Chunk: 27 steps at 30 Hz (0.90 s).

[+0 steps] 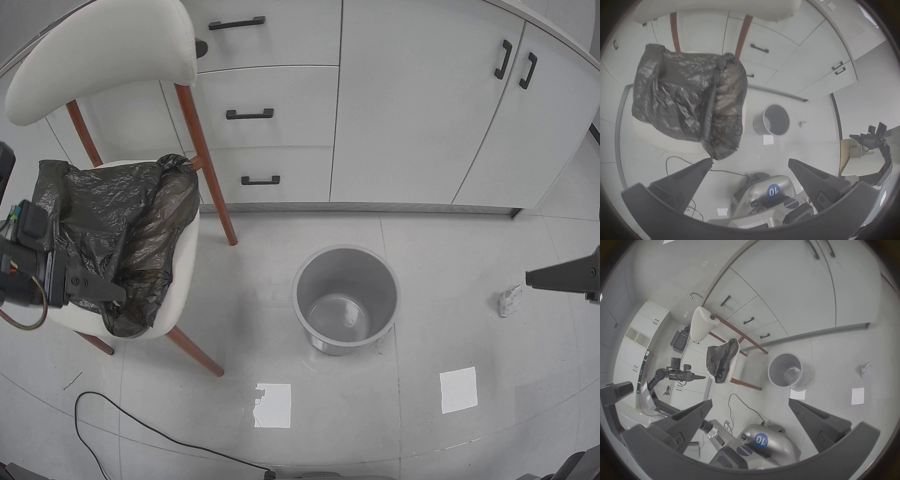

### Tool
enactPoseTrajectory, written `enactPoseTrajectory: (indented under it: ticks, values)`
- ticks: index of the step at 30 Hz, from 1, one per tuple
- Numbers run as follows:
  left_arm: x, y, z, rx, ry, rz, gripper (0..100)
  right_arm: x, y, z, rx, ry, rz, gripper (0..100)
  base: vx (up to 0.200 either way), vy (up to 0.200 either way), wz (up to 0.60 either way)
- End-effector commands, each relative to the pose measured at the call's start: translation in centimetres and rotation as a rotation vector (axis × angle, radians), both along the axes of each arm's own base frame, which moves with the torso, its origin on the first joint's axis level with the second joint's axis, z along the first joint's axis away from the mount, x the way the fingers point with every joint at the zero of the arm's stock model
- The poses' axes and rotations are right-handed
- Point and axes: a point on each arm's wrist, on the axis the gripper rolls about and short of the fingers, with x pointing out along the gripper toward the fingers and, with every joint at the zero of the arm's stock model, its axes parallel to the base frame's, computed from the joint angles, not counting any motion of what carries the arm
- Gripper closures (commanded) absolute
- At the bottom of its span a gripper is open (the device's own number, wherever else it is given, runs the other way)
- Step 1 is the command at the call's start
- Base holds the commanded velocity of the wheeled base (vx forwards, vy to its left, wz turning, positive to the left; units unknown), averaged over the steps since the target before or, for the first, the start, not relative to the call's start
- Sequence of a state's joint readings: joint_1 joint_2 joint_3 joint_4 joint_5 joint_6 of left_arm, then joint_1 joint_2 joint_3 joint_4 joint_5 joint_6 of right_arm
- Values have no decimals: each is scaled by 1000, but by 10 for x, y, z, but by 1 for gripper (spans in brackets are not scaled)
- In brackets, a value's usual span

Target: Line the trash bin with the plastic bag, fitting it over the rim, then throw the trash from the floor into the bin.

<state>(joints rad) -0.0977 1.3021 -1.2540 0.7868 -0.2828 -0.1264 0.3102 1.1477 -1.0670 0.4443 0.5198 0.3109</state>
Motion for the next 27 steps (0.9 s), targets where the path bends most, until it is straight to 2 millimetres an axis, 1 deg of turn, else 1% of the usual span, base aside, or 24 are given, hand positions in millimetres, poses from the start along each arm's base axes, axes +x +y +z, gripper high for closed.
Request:
enactPoseTrajectory:
  ticks: [1, 2, 4, 6, 9, 10, 12, 14, 19, 20, 23, 24, 26, 27]
  values:
    - [20, -2, 20, -2, -63, 5, 0, 27, 21, 12, -90, -40, -81, 0, 0, 200, 0]
    - [24, -3, 22, 1, -68, 6, 0, 37, 30, 15, -145, -67, -145, 0, 0, 200, 0]
    - [27, -3, 25, 1, -76, 8, 0, 52, 39, 20, -210, -101, -244, 0, 0, 200, 0]
    - [28, -3, 27, -4, -86, 10, 0, 59, 46, 27, -225, -122, -271, 0, 200, 200, 0]
    - [27, -3, 33, -25, -98, 28, 0, 56, 54, 31, -223, -122, -228, 0, 200, 200, 0]
    - [27, -3, 37, -41, -111, 39, 0, 52, 58, 31, -231, -111, -202, 0, 200, 200, 0]
    - [25, -4, 47, -69, -142, 49, 0, 50, 59, 32, -215, -100, -191, 0, 200, 0, 0]
    - [26, -4, 52, -83, -156, 58, 0, 53, 60, 32, -184, -104, -197, 0, 200, 0, 0]
    - [25, -5, 50, -85, -146, 60, 0, 58, 64, 33, -150, -129, -216, 0, 200, 0, 0]
    - [25, -5, 50, -85, -146, 60, 0, 58, 64, 33, -150, -129, -216, 0, 0, 0, 0]
    - [23, -5, 47, -86, -134, 61, 0, 59, 64, 20, -180, -86, -212, 0, 0, 0, 0]
    - [21, -4, 45, -84, -129, 60, 0, 59, 64, 13, -199, -65, -213, 0, 0, 0, 0]
    - [14, -4, 46, -86, -138, 58, 0, 57, 63, 6, -229, -58, -212, 0, 0, 0, 0]
    - [8, -3, 49, -89, -155, 54, 0, 53, 60, 5, -261, -81, -213, 0, 0, 0, 0]
